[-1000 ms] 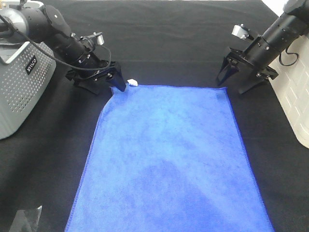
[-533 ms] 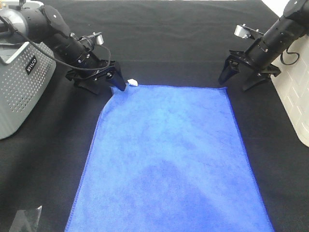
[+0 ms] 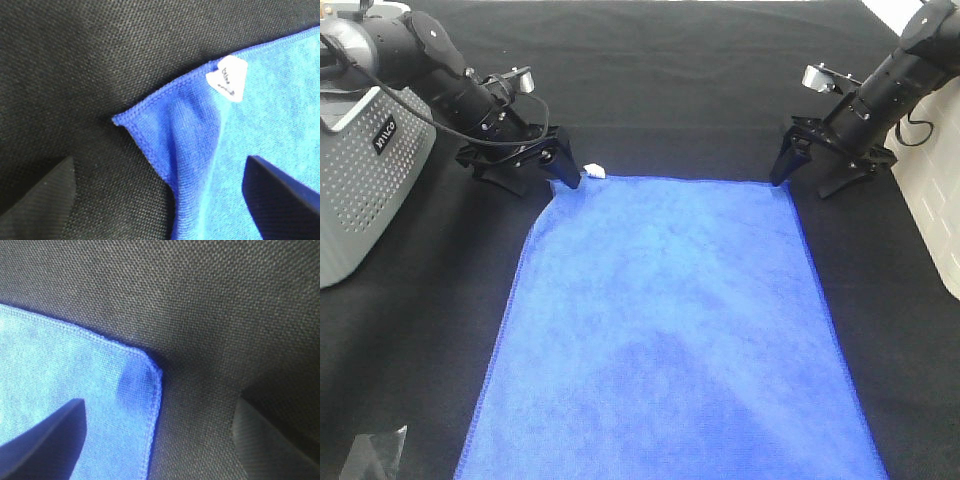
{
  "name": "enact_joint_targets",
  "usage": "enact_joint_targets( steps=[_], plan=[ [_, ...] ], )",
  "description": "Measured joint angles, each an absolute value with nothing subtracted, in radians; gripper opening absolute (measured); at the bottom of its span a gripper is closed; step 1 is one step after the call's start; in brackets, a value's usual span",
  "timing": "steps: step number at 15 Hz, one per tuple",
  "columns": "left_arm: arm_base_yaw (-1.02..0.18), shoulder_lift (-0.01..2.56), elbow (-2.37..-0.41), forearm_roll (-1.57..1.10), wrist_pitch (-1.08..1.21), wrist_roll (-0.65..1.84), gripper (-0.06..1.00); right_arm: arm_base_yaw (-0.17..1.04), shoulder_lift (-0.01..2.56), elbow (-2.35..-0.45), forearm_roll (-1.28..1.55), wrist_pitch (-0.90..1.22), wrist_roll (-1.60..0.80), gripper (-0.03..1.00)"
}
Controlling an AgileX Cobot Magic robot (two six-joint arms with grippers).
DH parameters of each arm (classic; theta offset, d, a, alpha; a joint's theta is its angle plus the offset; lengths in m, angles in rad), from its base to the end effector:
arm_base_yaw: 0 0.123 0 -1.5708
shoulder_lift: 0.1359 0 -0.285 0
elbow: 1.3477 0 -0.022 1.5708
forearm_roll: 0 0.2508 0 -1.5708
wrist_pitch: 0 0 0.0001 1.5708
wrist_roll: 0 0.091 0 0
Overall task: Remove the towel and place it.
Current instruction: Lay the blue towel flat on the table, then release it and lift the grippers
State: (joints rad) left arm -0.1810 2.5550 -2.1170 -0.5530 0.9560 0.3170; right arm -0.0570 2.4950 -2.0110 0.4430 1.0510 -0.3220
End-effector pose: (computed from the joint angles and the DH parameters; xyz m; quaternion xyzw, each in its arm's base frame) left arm 0.5114 -0.1333 0.1042 0.1122 0.9555 -0.2326 0.1427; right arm 0.5036 0.0052 0.1024 -0.0323 0.9780 0.1822 0.0960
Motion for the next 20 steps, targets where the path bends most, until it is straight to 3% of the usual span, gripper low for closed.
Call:
enact_joint_targets(
  steps=[8, 14, 18, 19, 20],
  plan=[
    [-0.223, 2.560, -2.117, -0.612, 0.958, 0.318, 0.84, 0.014, 2.499, -2.012, 0.433, 1.014, -0.335, 0.76],
    [-0.251, 2.578, -2.117, -0.659, 0.908, 0.318, 0.77, 0.045, 2.501, -2.012, 0.431, 1.002, -0.342, 0.72],
    [-0.251, 2.590, -2.117, -0.648, 0.877, 0.318, 0.49, 0.044, 2.510, -2.012, 0.430, 1.003, -0.342, 0.39],
    [-0.251, 2.592, -2.117, -0.625, 0.875, 0.318, 0.29, 0.044, 2.513, -2.012, 0.430, 1.003, -0.346, 0.25],
    [-0.251, 2.592, -2.117, -0.625, 0.875, 0.318, 0.29, 0.044, 2.513, -2.012, 0.430, 1.003, -0.346, 0.25]
  ],
)
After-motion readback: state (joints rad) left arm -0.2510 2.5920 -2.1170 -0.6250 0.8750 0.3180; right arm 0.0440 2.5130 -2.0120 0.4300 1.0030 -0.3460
